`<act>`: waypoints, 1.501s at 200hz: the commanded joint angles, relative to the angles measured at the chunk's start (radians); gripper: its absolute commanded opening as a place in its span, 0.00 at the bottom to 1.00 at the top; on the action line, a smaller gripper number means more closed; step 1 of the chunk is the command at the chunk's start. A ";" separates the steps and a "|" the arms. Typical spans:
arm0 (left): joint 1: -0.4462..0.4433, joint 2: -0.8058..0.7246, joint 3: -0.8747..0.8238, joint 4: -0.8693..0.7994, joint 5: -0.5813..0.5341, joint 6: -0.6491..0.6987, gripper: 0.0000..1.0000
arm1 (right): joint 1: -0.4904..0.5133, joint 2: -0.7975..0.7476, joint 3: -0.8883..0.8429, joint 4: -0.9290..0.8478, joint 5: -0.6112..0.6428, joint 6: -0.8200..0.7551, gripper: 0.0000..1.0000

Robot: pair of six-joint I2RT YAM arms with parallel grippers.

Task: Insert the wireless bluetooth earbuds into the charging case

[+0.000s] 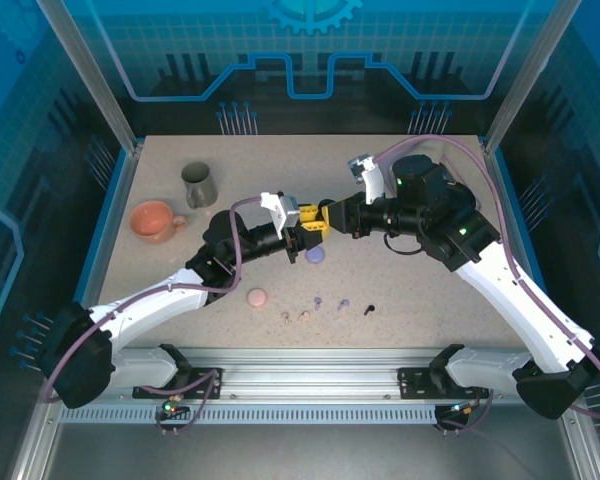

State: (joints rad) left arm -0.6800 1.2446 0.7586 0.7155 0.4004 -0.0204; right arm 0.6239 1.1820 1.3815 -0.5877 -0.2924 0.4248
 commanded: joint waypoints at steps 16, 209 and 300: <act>-0.008 0.003 0.034 0.031 0.015 0.017 0.00 | 0.017 0.006 0.024 -0.029 -0.004 -0.007 0.28; -0.009 -0.108 -0.013 -0.045 -0.057 0.096 0.00 | -0.107 -0.237 -0.051 -0.272 0.350 0.108 1.00; -0.010 -0.221 -0.060 -0.125 -0.072 0.182 0.00 | -0.184 -0.260 -0.594 -0.232 0.171 0.794 0.78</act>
State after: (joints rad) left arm -0.6811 1.0603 0.7162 0.6056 0.3435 0.1154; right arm 0.3996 0.8894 0.8639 -0.8616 -0.0551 0.9928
